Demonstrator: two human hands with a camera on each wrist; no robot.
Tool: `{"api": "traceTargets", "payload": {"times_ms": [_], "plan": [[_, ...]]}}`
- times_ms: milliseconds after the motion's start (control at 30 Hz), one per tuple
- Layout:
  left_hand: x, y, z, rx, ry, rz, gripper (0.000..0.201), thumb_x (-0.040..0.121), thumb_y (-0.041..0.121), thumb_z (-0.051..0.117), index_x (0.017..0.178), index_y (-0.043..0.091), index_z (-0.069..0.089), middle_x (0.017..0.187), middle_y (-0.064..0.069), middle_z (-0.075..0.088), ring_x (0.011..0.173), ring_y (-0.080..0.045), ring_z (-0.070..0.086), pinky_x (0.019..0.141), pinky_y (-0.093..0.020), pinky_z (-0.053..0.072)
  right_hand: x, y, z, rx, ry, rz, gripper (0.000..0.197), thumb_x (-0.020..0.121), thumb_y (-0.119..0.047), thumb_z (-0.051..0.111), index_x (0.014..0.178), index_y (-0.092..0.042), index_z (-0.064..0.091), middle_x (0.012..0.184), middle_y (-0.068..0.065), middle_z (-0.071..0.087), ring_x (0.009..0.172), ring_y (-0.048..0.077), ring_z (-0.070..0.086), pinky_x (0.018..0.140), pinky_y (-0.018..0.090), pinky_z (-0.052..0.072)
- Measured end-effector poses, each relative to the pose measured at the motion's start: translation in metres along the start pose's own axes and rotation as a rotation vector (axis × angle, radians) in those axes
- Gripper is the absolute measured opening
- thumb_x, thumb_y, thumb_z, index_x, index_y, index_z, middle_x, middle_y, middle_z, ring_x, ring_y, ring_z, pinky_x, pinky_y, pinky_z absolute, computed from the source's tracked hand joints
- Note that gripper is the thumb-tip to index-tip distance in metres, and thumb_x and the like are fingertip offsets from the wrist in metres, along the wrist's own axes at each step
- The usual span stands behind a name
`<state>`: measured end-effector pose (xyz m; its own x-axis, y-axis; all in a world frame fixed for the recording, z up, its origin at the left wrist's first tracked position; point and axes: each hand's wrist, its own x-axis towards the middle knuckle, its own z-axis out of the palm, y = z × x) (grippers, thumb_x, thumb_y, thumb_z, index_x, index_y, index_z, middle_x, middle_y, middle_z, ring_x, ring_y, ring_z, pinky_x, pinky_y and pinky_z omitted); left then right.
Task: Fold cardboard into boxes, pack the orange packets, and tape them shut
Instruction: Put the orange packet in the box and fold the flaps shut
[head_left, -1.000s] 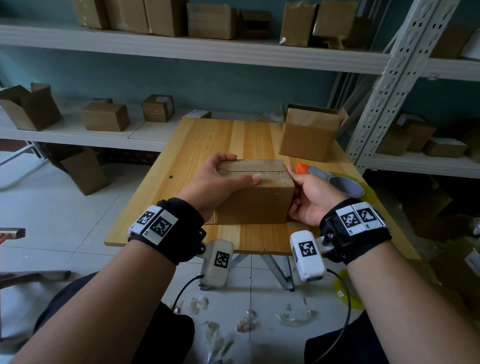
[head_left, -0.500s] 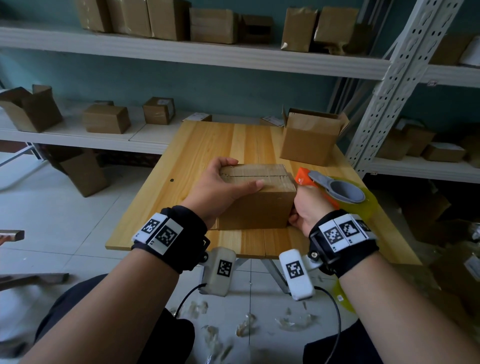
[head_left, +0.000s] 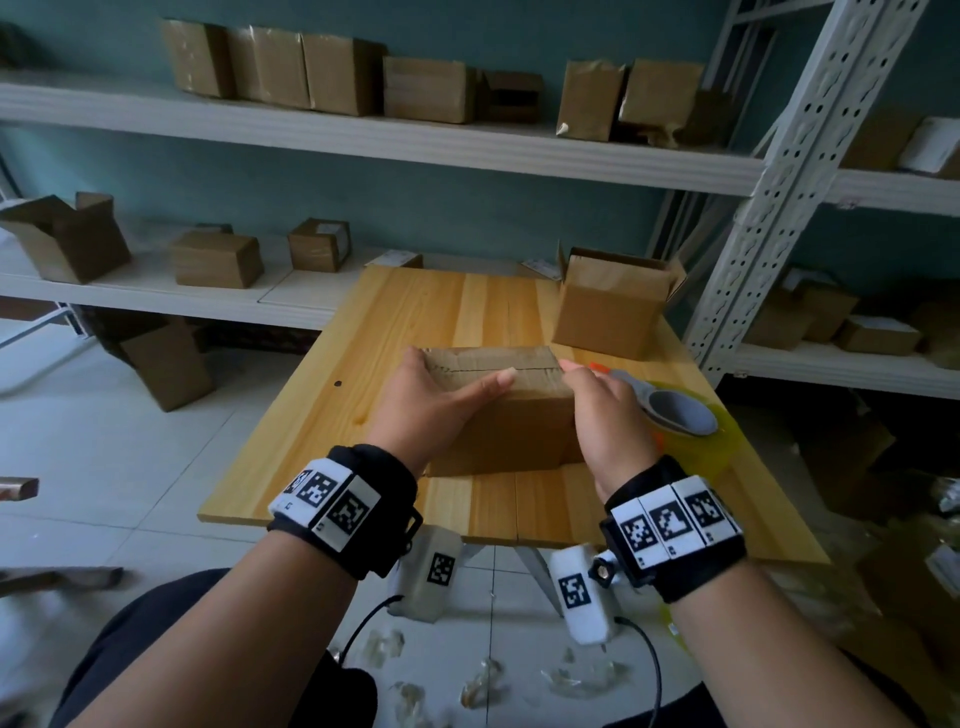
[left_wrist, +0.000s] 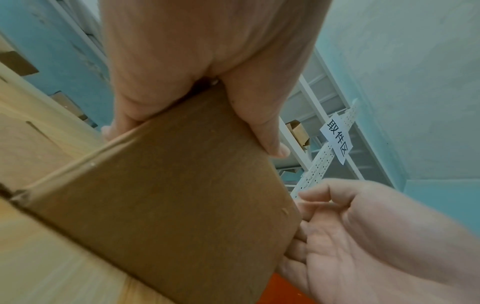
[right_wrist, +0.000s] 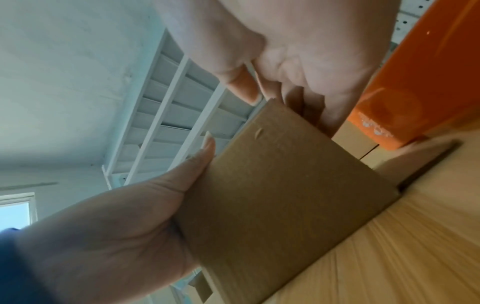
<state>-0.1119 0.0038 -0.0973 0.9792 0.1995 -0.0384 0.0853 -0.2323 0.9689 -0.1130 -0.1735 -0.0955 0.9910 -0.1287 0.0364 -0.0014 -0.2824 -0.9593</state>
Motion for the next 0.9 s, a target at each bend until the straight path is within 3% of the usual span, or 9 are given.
{"api": "traceTargets", "payload": {"times_ms": [133, 233, 333, 400, 467, 533, 600, 700, 900], "plan": [[-0.002, 0.005, 0.003, -0.078, -0.064, 0.043, 0.109, 0.072, 0.076, 0.078, 0.155, 0.020, 0.038, 0.137, 0.009, 0.057, 0.120, -0.017, 0.061, 0.096, -0.031, 0.058, -0.002, -0.005, -0.001, 0.082, 0.025, -0.036, 0.056, 0.106, -0.053, 0.045, 0.153, -0.023, 0.052, 0.155, -0.003, 0.054, 0.144, 0.017, 0.047, 0.121, 0.040, 0.032], [-0.006, 0.015, 0.005, -0.143, -0.121, -0.018, 0.049, 0.098, 0.068, 0.055, 0.122, 0.026, 0.046, 0.111, 0.014, 0.057, 0.095, -0.001, 0.056, 0.070, -0.012, 0.046, 0.002, -0.008, -0.005, 0.000, 0.061, -0.091, 0.062, 0.104, -0.066, 0.039, 0.128, -0.017, 0.070, 0.122, 0.005, 0.072, 0.119, 0.022, 0.064, 0.107, 0.048, 0.047], [-0.001, 0.014, 0.012, -0.065, -0.080, -0.068, 0.030, 0.108, 0.056, 0.046, 0.116, 0.028, 0.047, 0.115, 0.004, 0.062, 0.091, -0.006, 0.056, 0.066, -0.020, 0.041, 0.002, -0.011, -0.008, -0.218, 0.023, -0.079, 0.068, 0.109, -0.061, 0.028, 0.114, -0.007, 0.069, 0.104, 0.015, 0.069, 0.109, 0.030, 0.066, 0.096, 0.042, 0.048], [0.001, 0.011, 0.015, 0.144, -0.039, 0.006, 0.038, 0.111, 0.049, 0.044, 0.139, 0.023, 0.046, 0.139, 0.000, 0.059, 0.104, -0.011, 0.061, 0.073, -0.022, 0.050, 0.005, -0.010, -0.009, -0.381, -0.079, -0.080, 0.065, 0.110, -0.060, 0.025, 0.155, -0.019, 0.047, 0.153, 0.006, 0.054, 0.146, 0.026, 0.045, 0.114, 0.035, 0.035], [0.006, 0.003, 0.016, 0.380, 0.001, 0.167, 0.057, 0.114, 0.040, 0.041, 0.164, 0.015, 0.030, 0.166, -0.007, 0.037, 0.141, -0.023, 0.051, 0.109, -0.034, 0.051, 0.004, -0.011, -0.010, -0.489, -0.200, -0.097, 0.065, 0.111, -0.056, 0.025, 0.169, -0.030, 0.011, 0.177, 0.001, 0.000, 0.162, 0.023, 0.009, 0.127, 0.038, 0.016], [0.014, -0.001, 0.018, 0.528, 0.050, 0.407, 0.047, 0.114, 0.028, 0.043, 0.160, 0.016, 0.044, 0.175, -0.013, 0.017, 0.160, -0.033, 0.024, 0.129, -0.049, 0.028, 0.007, -0.009, -0.012, -0.620, -0.228, -0.199, 0.059, 0.113, -0.047, 0.028, 0.168, -0.035, 0.011, 0.174, -0.001, -0.022, 0.162, 0.024, -0.011, 0.129, 0.046, 0.005], [0.019, 0.000, 0.019, 0.673, 0.005, 0.581, 0.037, 0.111, 0.020, 0.048, 0.146, 0.020, 0.061, 0.171, -0.011, 0.032, 0.161, -0.033, 0.022, 0.131, -0.057, 0.018, 0.007, -0.008, -0.009, -0.818, -0.216, -0.368, 0.054, 0.115, -0.030, 0.029, 0.168, -0.033, 0.019, 0.176, 0.000, -0.012, 0.161, 0.024, -0.016, 0.131, 0.051, 0.000], [0.014, 0.005, 0.022, 0.928, -0.055, 0.659, 0.040, 0.112, 0.027, 0.041, 0.149, 0.023, 0.057, 0.164, -0.003, 0.047, 0.158, -0.021, 0.032, 0.133, -0.052, 0.012, 0.005, -0.014, -0.001, -0.974, -0.264, -0.481, 0.059, 0.110, -0.018, 0.029, 0.168, -0.021, 0.019, 0.176, -0.002, 0.011, 0.163, 0.018, -0.006, 0.132, 0.049, -0.001], [0.007, 0.008, 0.016, 1.060, -0.198, 0.488, 0.068, 0.108, 0.046, 0.004, 0.167, 0.022, 0.025, 0.177, -0.010, 0.013, 0.164, -0.032, 0.004, 0.125, -0.065, 0.027, 0.007, -0.023, 0.003, -0.976, -0.340, -0.320, 0.060, 0.111, -0.032, 0.021, 0.169, -0.020, 0.015, 0.177, -0.001, 0.001, 0.163, 0.014, -0.006, 0.132, 0.046, 0.004]]}}
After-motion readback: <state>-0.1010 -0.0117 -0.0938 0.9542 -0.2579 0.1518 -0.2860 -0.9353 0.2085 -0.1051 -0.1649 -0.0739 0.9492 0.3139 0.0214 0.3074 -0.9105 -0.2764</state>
